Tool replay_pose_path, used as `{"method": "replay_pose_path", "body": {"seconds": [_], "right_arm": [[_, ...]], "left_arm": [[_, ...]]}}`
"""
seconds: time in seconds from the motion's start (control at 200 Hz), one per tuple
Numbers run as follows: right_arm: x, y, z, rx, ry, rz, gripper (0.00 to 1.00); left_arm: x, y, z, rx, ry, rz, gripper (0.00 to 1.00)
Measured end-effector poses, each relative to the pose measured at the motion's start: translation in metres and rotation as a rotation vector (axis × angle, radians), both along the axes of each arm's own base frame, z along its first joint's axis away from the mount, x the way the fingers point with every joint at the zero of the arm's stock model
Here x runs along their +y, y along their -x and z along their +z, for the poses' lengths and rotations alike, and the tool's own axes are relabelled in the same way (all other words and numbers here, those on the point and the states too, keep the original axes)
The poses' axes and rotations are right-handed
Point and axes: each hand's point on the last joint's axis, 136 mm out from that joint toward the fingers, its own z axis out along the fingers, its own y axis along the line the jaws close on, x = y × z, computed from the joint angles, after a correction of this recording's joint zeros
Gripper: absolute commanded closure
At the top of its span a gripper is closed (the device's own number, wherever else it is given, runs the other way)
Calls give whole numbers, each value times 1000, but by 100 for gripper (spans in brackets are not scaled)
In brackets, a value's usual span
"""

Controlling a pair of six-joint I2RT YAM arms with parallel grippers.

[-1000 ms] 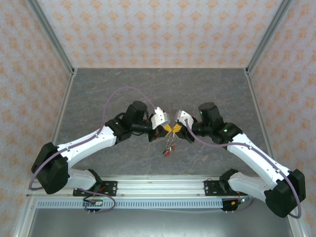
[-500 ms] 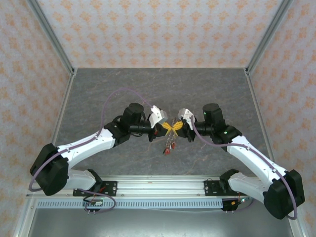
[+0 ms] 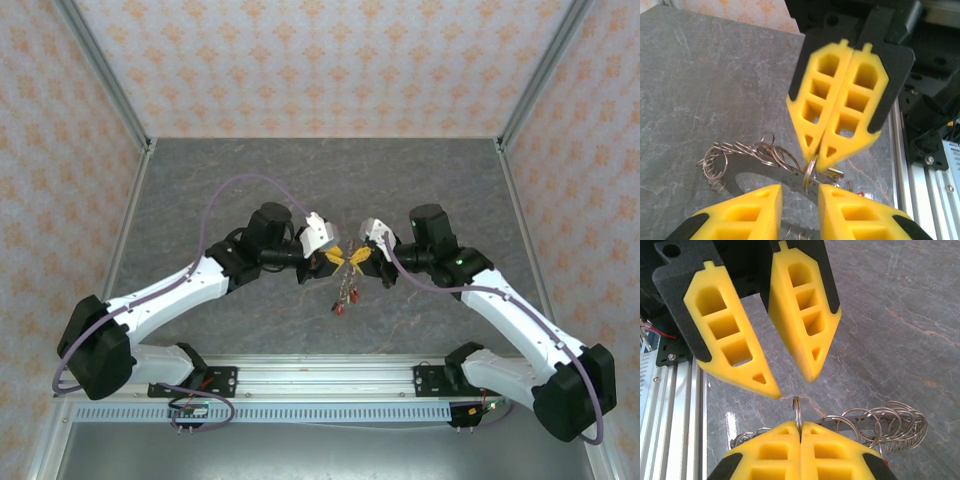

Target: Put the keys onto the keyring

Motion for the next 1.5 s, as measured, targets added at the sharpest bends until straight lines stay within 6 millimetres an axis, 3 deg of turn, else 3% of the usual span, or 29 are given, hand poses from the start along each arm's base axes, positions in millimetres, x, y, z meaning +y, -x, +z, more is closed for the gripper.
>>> {"method": "replay_pose_path", "body": {"seconds": [0.155, 0.23, 0.711, 1.031, 1.291, 1.496], "right_arm": [[3, 1, 5, -33, 46, 20, 99], [3, 3, 3, -37, 67, 29, 99], [3, 7, -3, -39, 110, 58, 99], [4, 4, 0, -55, 100, 52, 97], [1, 0, 3, -86, 94, 13, 89], [1, 0, -3, -87, 65, -7, 85]], "left_arm": [[-1, 0, -1, -4, -32, -20, 73], [-2, 0, -5, -3, -42, -28, 68], [-6, 2, -13, 18, -63, -47, 72], [-7, 5, -12, 17, -61, -59, 100], [-9, 1, -9, 25, -24, -47, 100], [-4, 1, -21, 90, 12, -20, 100]]}}
